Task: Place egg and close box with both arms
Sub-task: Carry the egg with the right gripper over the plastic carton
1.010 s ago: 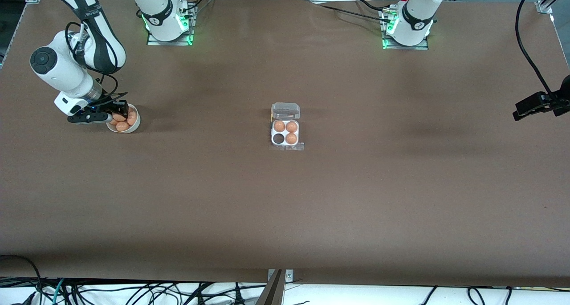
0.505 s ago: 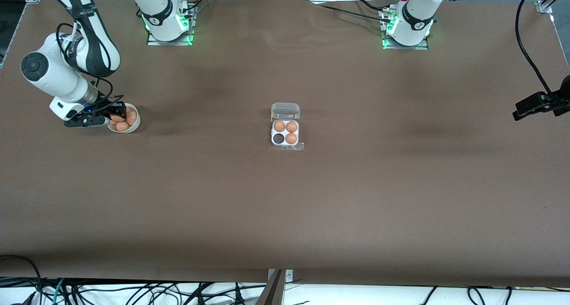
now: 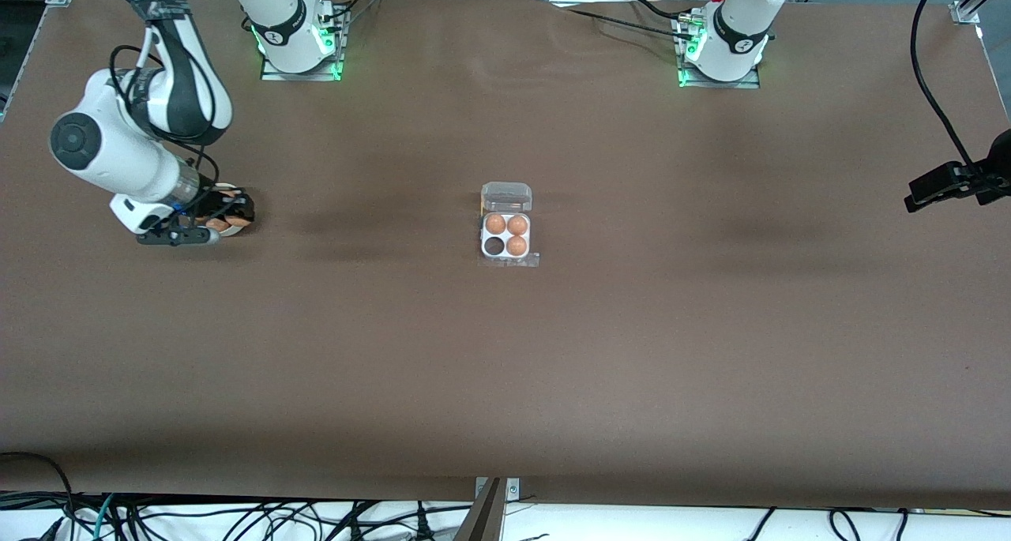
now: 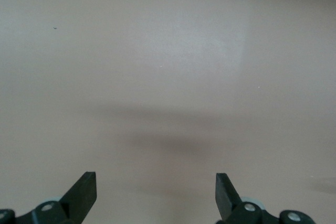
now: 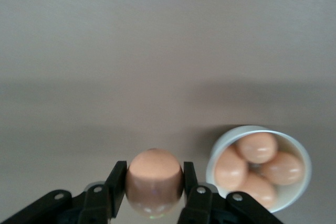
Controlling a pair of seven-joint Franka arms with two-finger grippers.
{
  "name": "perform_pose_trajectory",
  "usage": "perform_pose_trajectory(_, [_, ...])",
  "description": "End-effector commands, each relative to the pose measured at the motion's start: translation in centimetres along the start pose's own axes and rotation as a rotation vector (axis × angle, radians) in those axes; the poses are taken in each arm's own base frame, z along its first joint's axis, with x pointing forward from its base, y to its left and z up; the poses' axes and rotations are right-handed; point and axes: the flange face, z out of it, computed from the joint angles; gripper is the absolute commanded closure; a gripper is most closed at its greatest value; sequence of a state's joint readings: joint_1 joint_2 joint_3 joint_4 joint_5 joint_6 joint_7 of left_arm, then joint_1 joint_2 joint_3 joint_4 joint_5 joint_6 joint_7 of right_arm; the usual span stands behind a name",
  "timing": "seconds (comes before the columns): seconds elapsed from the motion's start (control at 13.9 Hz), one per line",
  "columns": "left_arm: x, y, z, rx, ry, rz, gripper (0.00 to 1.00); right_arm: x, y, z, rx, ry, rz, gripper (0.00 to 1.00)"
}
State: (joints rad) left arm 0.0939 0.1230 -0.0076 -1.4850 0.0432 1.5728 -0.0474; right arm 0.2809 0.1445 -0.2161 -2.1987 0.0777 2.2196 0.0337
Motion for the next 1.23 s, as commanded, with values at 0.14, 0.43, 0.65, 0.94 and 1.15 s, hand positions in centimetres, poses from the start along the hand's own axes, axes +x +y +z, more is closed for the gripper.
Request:
perform_pose_trajectory(0.14, [0.0,0.1,-0.6,0.013,-0.002,0.013,0.0,3.1,-14.1,-1.1,-0.04,0.019,0.16,0.71])
perform_pose_trajectory(0.43, [0.0,0.1,-0.6,0.013,-0.002,0.014,0.0,3.2,-26.8,1.0,-0.065,0.074,0.307,0.71])
perform_pose_trajectory(0.65, [0.1,0.2,-0.5,0.013,-0.004,0.022,0.0,3.0,-34.1,2.4,-0.044,0.107,0.409,0.71])
perform_pose_trajectory(0.94, [0.1,0.4,-0.4,0.012,-0.007,0.029,0.0,1.9,-41.3,4.3,0.03,0.096,0.517,0.71])
perform_pose_trajectory(1.15, [0.1,0.7,-0.3,0.014,-0.008,0.032,0.0,1.1,-44.8,5.1,0.049,0.116,0.552,0.71])
